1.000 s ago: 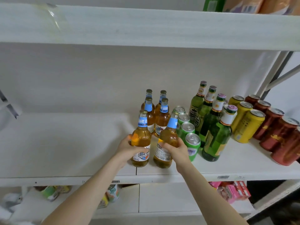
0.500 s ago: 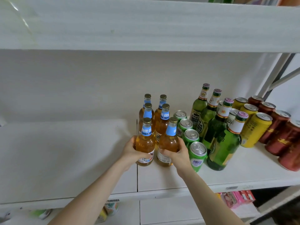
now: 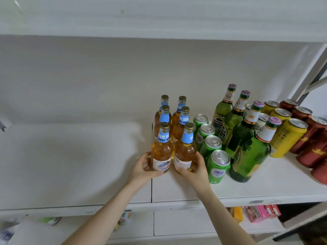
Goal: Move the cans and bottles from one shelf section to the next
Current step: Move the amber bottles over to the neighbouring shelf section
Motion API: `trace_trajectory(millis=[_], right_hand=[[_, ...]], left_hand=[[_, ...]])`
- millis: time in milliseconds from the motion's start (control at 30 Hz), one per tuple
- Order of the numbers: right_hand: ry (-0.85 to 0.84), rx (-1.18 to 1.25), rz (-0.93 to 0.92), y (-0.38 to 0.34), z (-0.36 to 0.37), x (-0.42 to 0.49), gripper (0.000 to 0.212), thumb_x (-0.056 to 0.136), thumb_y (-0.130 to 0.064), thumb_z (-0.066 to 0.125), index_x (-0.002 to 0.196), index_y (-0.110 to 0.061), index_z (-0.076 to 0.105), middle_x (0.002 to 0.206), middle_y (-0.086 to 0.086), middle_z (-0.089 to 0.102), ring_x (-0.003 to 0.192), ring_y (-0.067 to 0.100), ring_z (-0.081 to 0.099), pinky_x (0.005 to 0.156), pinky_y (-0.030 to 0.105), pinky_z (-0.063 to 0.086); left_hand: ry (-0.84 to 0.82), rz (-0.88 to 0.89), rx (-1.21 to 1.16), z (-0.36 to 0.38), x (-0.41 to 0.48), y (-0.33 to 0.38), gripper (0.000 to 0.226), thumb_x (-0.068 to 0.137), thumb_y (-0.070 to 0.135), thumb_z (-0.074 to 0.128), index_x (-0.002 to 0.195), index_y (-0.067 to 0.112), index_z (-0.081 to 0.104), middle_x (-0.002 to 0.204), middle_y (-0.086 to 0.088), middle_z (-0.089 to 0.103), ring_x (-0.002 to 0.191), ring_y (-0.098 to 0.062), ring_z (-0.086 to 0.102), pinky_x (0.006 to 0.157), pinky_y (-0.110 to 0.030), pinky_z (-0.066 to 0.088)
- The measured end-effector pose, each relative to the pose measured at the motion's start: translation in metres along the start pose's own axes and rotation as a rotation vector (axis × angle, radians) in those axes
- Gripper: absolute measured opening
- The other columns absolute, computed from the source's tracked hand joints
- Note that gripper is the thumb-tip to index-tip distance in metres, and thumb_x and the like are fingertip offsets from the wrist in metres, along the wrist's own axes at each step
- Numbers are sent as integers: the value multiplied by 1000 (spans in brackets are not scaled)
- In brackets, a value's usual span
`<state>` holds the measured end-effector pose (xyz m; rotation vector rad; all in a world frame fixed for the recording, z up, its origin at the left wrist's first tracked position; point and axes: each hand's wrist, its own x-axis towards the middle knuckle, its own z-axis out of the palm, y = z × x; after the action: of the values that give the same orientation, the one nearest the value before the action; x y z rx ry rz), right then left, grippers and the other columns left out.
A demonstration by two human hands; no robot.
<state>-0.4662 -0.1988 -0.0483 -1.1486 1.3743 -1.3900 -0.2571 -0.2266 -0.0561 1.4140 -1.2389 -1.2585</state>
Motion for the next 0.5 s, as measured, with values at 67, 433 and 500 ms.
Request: trace_trajectory(millis=[67,433,500], right_hand=[[37,8,-3,3,2,-3,74,73,-14,88,136,-22,49,126,-9,66,108,2,66,93,25,54],[41,-8,4,3,3,10,63,74,-13,86,128,-21,55,118,-7,70,105,9,68,96,38,55],[35,-7,9,3,2,13,64,74,-14,86,129,-21,55,119,-7,70,106,9,68,96,39,55]], left_hand=[[46,12,8,4,-2,-3,74,59,2,92,121,24,56,109,6,70,90,1,70,71,-13,55],[83,30,65,13,13,0,67,61,5,92,119,19,61,101,7,72,86,4,67,69,-13,54],[84,25,67,13,16,-1,67,61,6,93,118,20,61,101,7,72,85,5,68,69,-14,54]])
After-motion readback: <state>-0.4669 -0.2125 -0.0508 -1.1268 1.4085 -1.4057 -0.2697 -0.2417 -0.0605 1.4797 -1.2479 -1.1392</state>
